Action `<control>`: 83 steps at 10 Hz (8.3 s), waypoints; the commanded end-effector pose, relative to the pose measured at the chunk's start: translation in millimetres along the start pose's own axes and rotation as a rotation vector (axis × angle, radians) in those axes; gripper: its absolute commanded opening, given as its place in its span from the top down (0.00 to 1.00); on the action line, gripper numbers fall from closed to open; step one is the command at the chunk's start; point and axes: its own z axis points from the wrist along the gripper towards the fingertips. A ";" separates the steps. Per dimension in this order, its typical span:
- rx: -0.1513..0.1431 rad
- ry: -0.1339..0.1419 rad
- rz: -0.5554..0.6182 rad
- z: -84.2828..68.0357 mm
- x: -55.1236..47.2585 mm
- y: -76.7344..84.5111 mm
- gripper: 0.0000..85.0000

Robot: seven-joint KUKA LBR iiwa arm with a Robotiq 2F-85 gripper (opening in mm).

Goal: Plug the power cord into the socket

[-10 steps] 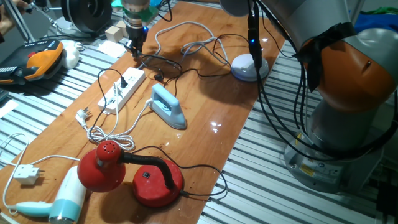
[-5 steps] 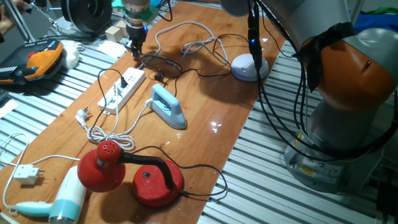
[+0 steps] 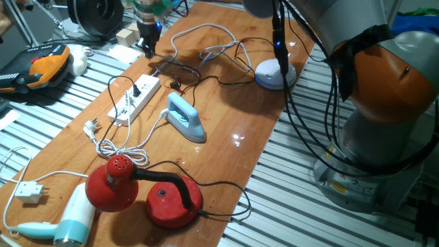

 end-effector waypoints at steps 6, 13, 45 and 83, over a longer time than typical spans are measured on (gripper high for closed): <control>0.006 0.074 0.066 -41.0 18.2 29.7 1.00; -0.009 0.104 0.111 -91.3 31.1 28.9 1.00; 0.014 0.111 0.087 -69.8 68.3 94.4 1.00; -0.030 0.065 -0.002 -22.9 76.6 138.6 1.00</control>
